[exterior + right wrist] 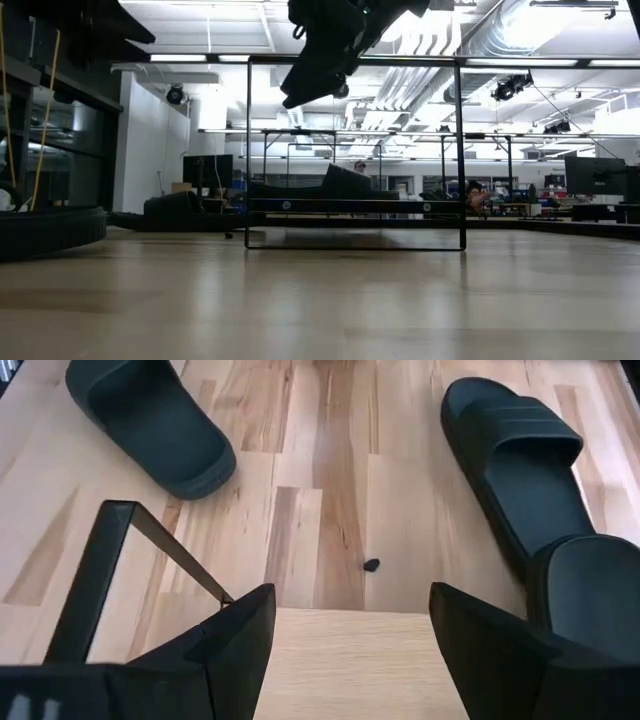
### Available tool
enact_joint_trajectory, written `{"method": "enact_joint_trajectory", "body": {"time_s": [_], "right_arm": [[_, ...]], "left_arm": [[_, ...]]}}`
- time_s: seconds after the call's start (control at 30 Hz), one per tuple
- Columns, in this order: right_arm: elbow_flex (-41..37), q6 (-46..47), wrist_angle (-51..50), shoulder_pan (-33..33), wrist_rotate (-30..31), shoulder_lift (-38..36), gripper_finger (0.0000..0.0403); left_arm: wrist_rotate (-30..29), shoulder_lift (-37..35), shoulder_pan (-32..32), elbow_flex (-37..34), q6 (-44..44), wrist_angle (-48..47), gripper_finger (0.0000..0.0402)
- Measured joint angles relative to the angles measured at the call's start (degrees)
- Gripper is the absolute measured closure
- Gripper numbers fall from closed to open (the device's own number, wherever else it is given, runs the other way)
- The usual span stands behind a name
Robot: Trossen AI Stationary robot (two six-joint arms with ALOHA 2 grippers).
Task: Pick and place slides into the shelf
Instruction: Put the black slide on the shelf
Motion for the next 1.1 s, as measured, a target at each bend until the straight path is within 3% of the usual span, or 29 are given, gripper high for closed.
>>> {"method": "enact_joint_trajectory", "body": {"time_s": [0.17, 0.33, 0.57, 1.1], "right_arm": [[0.0, 0.4, 0.3, 0.6, -0.1, 0.0, 0.0146], [0.0, 0.4, 2.0, 1.3, -0.2, 0.0, 0.0146], [0.0, 0.3, 2.9, 2.4, -0.2, 0.0, 0.0146], [0.0, 0.4, 0.9, 3.7, -0.2, 0.0, 0.0146]], "left_arm": [[1.2, 0.1, 0.0, -3.8, -1.8, 4.0, 0.0179], [6.4, 0.1, 0.0, -5.6, -1.9, 8.5, 0.0179], [6.6, 0.2, 1.3, -11.5, -3.6, 17.1, 0.0179], [32.9, 3.6, 29.8, -18.4, -7.1, 22.1, 0.0179]]}}
